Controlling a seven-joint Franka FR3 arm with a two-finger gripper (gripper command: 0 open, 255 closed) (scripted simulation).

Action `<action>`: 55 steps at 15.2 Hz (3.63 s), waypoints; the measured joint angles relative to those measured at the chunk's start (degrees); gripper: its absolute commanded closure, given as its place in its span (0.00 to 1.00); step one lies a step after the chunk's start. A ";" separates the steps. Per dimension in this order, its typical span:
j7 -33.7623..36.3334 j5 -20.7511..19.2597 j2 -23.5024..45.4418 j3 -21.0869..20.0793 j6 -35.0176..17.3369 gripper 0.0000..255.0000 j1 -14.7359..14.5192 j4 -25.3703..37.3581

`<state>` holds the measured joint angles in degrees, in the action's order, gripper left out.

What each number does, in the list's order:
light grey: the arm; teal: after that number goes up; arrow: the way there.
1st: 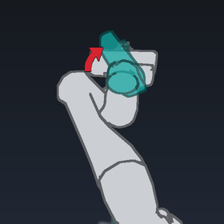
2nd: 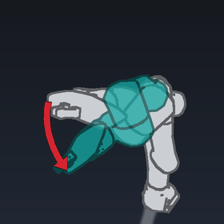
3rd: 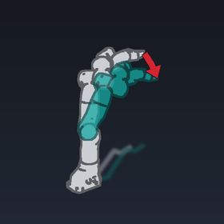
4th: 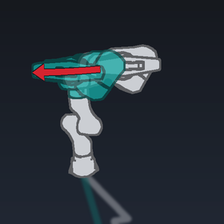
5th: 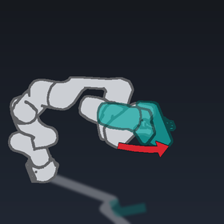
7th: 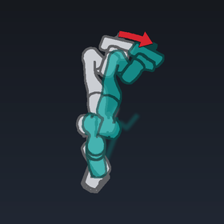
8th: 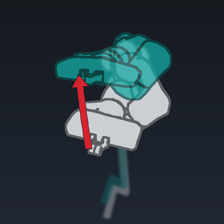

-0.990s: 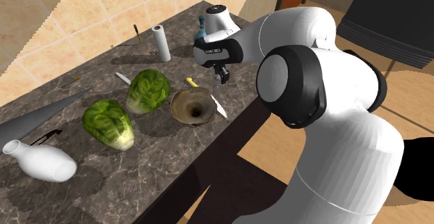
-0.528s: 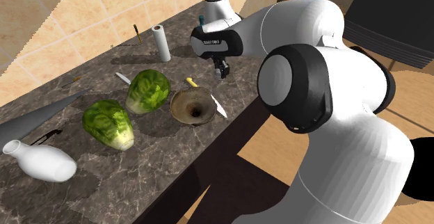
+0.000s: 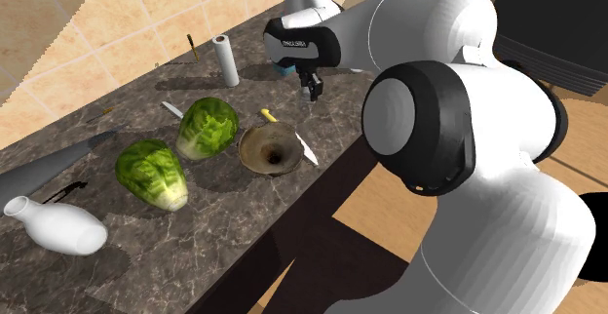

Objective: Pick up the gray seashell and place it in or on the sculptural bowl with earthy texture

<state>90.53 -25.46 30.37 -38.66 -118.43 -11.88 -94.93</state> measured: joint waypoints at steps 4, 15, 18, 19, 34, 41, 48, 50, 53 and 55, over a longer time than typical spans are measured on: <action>-0.75 1.02 -1.10 -0.61 2.48 1.00 0.16 1.62; 4.76 7.11 -13.42 -6.19 -1.74 1.00 1.14 -13.56; 6.50 9.35 -16.93 -8.02 -3.05 1.00 0.87 -17.63; 7.03 10.34 -18.30 -8.74 -3.11 1.00 0.73 -18.76; 14.00 4.62 -13.71 -7.25 -11.37 1.00 -2.59 -24.62; 14.30 4.19 -13.31 -7.05 -11.69 0.00 -2.80 -24.65; 13.82 4.92 -13.98 -7.45 -10.93 0.00 -2.53 -24.30; 12.39 7.17 -16.05 -8.57 -8.67 0.00 -1.74 -23.32; 10.84 9.42 -18.14 -9.52 -6.44 0.00 -0.95 -22.38; 10.69 9.69 -18.40 -9.62 -6.26 0.00 -0.86 -22.38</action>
<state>101.22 -15.76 11.97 -48.29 -124.69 -12.74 -117.31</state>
